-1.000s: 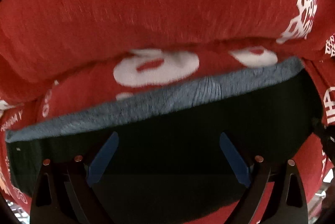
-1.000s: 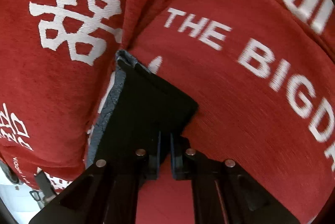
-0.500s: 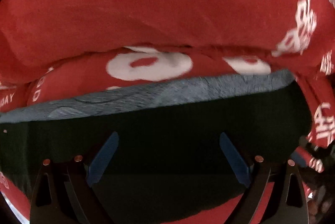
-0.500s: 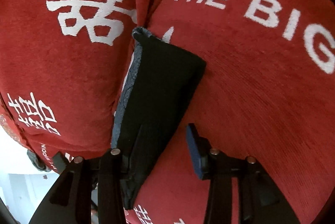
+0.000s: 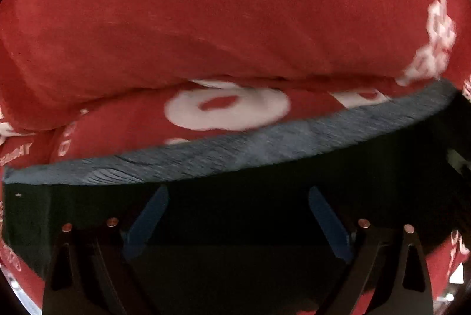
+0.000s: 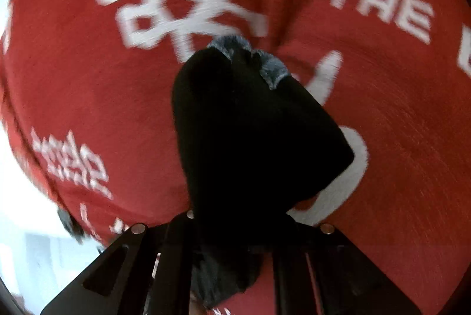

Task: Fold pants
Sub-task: 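Grasp the end of the folded black strip with both grippers, then lift the strip end with both grippers and fold it over onto the strip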

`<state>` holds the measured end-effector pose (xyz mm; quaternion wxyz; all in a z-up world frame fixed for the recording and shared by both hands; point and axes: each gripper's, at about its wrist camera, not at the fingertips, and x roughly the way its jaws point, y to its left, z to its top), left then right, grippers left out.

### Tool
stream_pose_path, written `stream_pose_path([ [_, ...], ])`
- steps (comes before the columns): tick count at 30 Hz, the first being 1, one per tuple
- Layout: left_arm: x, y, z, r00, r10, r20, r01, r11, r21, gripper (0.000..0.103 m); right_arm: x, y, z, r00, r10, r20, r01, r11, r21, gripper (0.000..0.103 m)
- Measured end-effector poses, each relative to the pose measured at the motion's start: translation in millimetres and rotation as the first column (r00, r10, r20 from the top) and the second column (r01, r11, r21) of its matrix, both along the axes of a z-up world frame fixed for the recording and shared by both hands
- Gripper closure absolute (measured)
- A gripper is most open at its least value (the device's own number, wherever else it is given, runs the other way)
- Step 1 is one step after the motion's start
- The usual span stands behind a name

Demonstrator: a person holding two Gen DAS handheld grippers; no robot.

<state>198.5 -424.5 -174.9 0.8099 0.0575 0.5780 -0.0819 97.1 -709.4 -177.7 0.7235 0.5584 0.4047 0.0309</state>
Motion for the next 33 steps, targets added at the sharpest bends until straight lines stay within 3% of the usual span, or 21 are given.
stream_pose_path([
  [3,4.8,-8.6,-34.3,0.993,-0.019,-0.114,0.022,0.999,0.031,0.003,1.3,14.2,24.4,0.998,0.064,0.027,-0.062,0.996,-0.071,0.091],
  [4,-1.0,-13.8,-34.1,0.998,-0.038,-0.048,0.041,0.998,0.049,0.003,3.6,19.7,29.7,0.997,0.075,0.031,-0.072,0.994,-0.085,0.091],
  [6,-6.6,-20.9,-33.0,0.997,-0.082,-0.011,0.083,0.993,0.083,0.003,6.8,32.5,38.9,0.995,0.094,0.031,-0.089,0.989,-0.118,0.091],
  [11,4.9,-1.9,-28.5,0.994,-0.054,-0.095,0.055,0.998,0.009,0.003,17.1,60.7,64.0,0.99,0.142,0.027,-0.133,0.966,-0.223,0.091],
  [16,-0.9,47.5,5.4,1.0,-0.019,-0.021,0.017,0.997,-0.07,0.003,28.1,96.0,101.3,0.974,0.227,-0.003,-0.21,0.897,-0.39,0.091],
  [19,-5.5,92.8,17.5,1.0,-0.001,-0.007,0.001,0.998,-0.067,0.003,33.0,136.7,123.5,0.953,0.301,-0.027,-0.274,0.819,-0.504,0.09],
  [24,-10.3,181.5,28.8,0.996,0.086,0.003,-0.086,0.996,-0.013,0.003,44.3,218.6,134.0,0.906,0.413,-0.093,-0.38,0.696,-0.61,0.09],
  [29,-10.5,279.2,26.2,0.973,0.231,-0.028,-0.23,0.973,0.024,0.003,57.7,331.4,101.2,0.837,0.49,-0.245,-0.497,0.491,-0.716,0.081],
  [32,-20.8,319.0,22.8,0.962,0.27,-0.047,-0.268,0.963,0.04,0.003,60.3,396.5,57.5,0.785,0.488,-0.381,-0.572,0.337,-0.748,0.069],
  [33,-24.6,330.0,23.4,0.958,0.28,-0.053,-0.278,0.96,0.042,0.003,60.2,416.5,39.2,0.755,0.486,-0.439,-0.61,0.277,-0.742,0.067],
])
